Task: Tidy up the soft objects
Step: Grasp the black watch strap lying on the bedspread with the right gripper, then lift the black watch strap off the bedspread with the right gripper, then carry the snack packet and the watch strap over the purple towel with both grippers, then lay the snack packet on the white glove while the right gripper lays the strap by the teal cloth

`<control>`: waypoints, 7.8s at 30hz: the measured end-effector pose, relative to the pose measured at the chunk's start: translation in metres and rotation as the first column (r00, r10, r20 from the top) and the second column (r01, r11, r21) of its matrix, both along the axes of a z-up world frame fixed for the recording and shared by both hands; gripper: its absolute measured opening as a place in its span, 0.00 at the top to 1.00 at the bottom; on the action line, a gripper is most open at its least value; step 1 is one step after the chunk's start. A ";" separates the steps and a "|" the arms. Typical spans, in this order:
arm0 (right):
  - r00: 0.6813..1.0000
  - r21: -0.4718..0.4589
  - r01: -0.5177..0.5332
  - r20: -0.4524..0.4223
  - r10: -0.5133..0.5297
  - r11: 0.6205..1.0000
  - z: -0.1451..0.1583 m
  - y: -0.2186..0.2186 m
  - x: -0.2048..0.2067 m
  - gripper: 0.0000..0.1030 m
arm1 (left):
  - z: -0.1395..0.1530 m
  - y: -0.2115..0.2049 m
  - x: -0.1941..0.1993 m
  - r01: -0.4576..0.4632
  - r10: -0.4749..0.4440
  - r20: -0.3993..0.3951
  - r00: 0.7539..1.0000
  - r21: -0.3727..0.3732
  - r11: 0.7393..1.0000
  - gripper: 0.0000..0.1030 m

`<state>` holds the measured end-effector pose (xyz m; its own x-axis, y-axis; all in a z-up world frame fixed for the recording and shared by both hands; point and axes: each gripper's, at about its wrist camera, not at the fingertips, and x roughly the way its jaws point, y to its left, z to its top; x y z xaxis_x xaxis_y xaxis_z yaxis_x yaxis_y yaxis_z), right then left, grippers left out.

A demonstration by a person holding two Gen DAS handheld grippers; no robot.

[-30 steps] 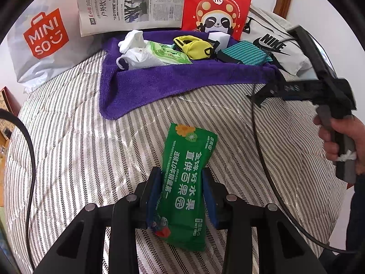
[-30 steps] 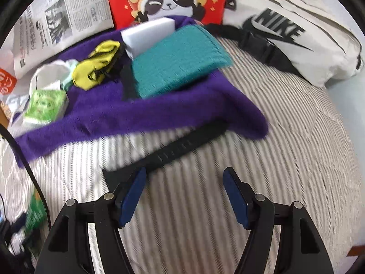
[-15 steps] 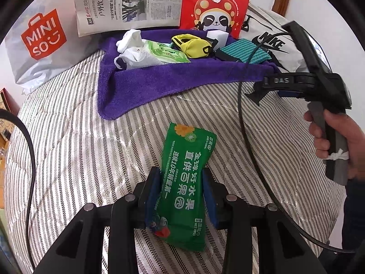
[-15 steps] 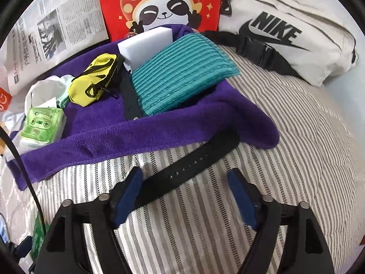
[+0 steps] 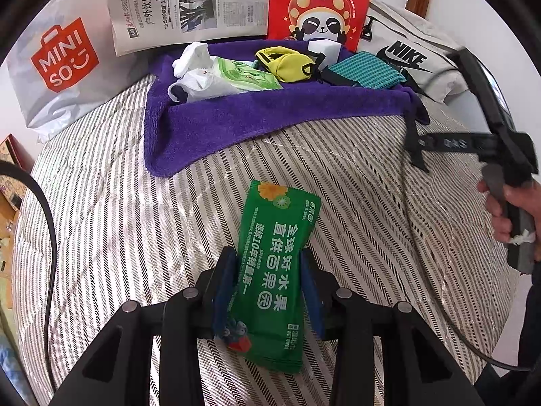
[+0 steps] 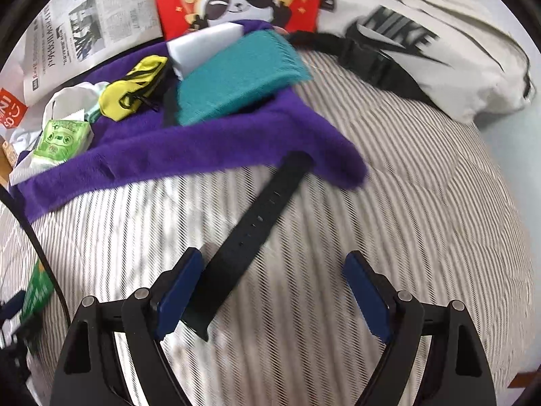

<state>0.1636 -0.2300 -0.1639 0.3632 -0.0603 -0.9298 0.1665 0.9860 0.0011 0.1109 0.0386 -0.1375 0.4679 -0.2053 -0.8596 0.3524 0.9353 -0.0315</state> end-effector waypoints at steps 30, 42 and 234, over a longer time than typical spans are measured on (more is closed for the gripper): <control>0.985 0.069 -0.105 0.142 0.094 0.992 0.002 -0.041 -0.019 0.81 | 0.000 -0.012 0.000 -0.078 0.078 -0.003 0.997 0.060 0.995 0.63; 0.987 0.057 -0.094 0.139 0.085 0.994 0.001 -0.039 -0.001 0.79 | 0.000 -0.015 0.000 -0.114 0.114 0.006 0.993 0.066 0.991 0.62; 0.892 0.234 -0.451 0.125 0.434 0.861 0.039 0.059 0.176 0.34 | -0.008 -0.067 0.245 -0.080 0.081 -0.090 0.993 0.006 0.997 0.29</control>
<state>0.3397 -0.1713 -0.1248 0.3567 0.3522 -0.8653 -0.2962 0.9211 0.2528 0.3563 -0.0280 -0.1450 0.4035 -0.1680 -0.8994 0.2716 0.9607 -0.0575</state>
